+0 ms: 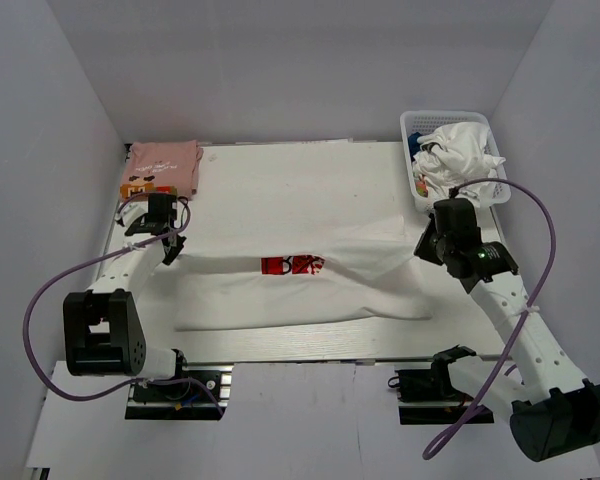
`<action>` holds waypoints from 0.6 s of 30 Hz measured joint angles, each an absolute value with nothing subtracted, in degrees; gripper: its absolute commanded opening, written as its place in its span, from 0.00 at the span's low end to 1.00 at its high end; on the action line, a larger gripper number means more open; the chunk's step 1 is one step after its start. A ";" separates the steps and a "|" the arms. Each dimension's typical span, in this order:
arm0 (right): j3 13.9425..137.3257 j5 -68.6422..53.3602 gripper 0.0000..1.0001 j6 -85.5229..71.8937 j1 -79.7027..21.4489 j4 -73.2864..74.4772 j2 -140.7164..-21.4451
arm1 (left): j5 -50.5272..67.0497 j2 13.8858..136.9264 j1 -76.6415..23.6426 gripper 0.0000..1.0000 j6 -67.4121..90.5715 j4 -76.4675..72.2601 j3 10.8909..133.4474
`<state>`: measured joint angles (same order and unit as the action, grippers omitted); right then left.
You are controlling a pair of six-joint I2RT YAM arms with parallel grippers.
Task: Fold and stack the t-shirts
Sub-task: Fold the other side of the tshirt into a rectangle
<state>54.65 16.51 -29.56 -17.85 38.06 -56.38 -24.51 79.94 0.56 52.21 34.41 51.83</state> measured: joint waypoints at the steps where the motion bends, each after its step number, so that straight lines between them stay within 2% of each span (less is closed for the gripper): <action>1: 54.04 16.60 0.00 -30.37 -17.85 39.33 -55.75 | -24.47 79.61 0.56 0.00 52.23 34.63 51.29; 18: 54.52 5.89 0.00 -37.65 -17.65 54.13 -53.54 | -24.84 77.67 1.02 0.00 52.66 36.03 47.40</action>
